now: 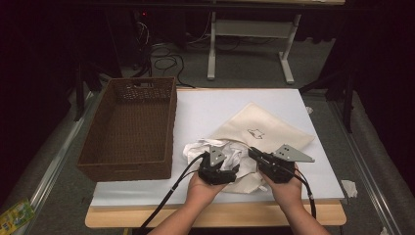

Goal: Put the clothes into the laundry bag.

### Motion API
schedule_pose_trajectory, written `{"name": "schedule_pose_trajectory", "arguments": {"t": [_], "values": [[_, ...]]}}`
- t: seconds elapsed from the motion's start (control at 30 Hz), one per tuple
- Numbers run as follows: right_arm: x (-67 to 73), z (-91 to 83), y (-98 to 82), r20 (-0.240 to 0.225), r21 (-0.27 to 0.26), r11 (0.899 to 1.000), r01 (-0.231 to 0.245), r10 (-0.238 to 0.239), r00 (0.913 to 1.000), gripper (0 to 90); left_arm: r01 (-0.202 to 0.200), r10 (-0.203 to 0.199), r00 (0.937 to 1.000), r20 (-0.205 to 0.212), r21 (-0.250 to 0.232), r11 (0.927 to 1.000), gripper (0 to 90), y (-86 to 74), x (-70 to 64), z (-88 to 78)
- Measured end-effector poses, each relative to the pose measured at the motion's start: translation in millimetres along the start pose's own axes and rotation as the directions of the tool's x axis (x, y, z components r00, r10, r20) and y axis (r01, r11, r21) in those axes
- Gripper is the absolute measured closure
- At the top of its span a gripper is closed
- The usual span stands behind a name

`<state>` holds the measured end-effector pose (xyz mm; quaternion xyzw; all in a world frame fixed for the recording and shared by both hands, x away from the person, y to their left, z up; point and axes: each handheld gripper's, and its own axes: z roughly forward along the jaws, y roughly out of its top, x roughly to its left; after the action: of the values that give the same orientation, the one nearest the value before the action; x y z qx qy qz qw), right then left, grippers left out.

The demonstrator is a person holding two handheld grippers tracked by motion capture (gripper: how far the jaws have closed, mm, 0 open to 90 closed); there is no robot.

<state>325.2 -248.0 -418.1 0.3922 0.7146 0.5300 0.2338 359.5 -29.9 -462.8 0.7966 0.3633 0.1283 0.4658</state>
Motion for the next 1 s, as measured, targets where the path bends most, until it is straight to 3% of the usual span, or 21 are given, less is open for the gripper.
{"name": "schedule_pose_trajectory", "arguments": {"t": [0.03, 0.1, 0.2, 0.27, 0.37, 0.43, 0.5, 0.67, 0.8, 0.9, 1.0], "values": [[0.4, 0.2, -0.1, 0.001, 0.001, 1.000, 0.002, -0.002, 1.0000, 85.4, 0.006, -0.006, 1.0000, -0.004, 0.016, 0.9999, 33.6, -0.2, 1.1, 2.9], [1.0, -0.1, -0.5, 0.003, 0.003, 1.000, 0.007, -0.007, 1.0000, 85.4, 0.018, -0.018, 0.9998, -0.007, 0.019, 0.9996, 52.6, -0.7, 3.8, 6.0], [-0.1, -1.5, -1.5, 0.004, 0.002, 1.000, 0.003, -0.003, 1.0000, 85.5, 0.014, -0.014, 0.9999, 0.002, 0.014, 0.9998, 70.9, -1.4, 4.3, 7.9], [-1.3, -2.4, -2.1, 0.005, 0.005, 1.000, -0.005, 0.005, 1.0000, 85.5, -0.006, 0.006, 0.9999, -0.009, 0.001, 1.0000, 77.4, -1.3, 1.7, 6.6], [-2.8, -2.8, -2.1, 0.007, 0.002, 1.000, -0.001, 0.001, 1.0000, 85.5, -0.008, 0.007, 0.9999, -0.011, -0.051, 0.9987, 79.2, 3.6, -1.8, -0.7], [-3.6, -3.0, -1.6, 0.009, -0.002, 1.000, -0.001, 0.001, 1.0000, 85.5, -0.043, 0.042, 0.9990, -0.014, -0.080, 0.9958, 79.4, 9.7, -7.6, -7.1], [-3.9, -3.1, -1.4, 0.011, -0.003, 1.000, -0.002, 0.002, 0.9999, 85.5, -0.049, 0.048, 0.9988, -0.012, -0.099, 0.9939, 79.4, 11.8, -11.2, -9.0], [-3.7, -2.5, 0.4, 0.012, -0.013, 1.000, -0.014, 0.014, 0.9998, 85.5, -0.051, 0.053, 0.9984, 0.020, -0.092, 0.9945, 79.3, 15.4, -20.5, -5.5], [-2.2, -2.1, 1.0, 0.008, -0.018, 1.000, -0.018, 0.018, 0.9998, 85.5, -0.025, 0.028, 0.9993, 0.024, -0.089, 0.9957, 79.2, 18.1, -20.9, 4.2], [-0.9, -4.0, 2.8, 0.001, -0.029, 0.999, -0.014, 0.014, 0.9999, 85.5, 0.026, -0.024, 0.9994, 0.025, -0.110, 0.9936, 79.1, 20.8, -19.7, 12.5], [-0.2, -5.3, 4.2, -0.001, -0.036, 0.999, -0.020, 0.020, 0.9998, 85.5, 0.035, -0.033, 0.9992, 0.021, -0.118, 0.9923, 79.1, 22.8, -19.8, 19.4]]}}
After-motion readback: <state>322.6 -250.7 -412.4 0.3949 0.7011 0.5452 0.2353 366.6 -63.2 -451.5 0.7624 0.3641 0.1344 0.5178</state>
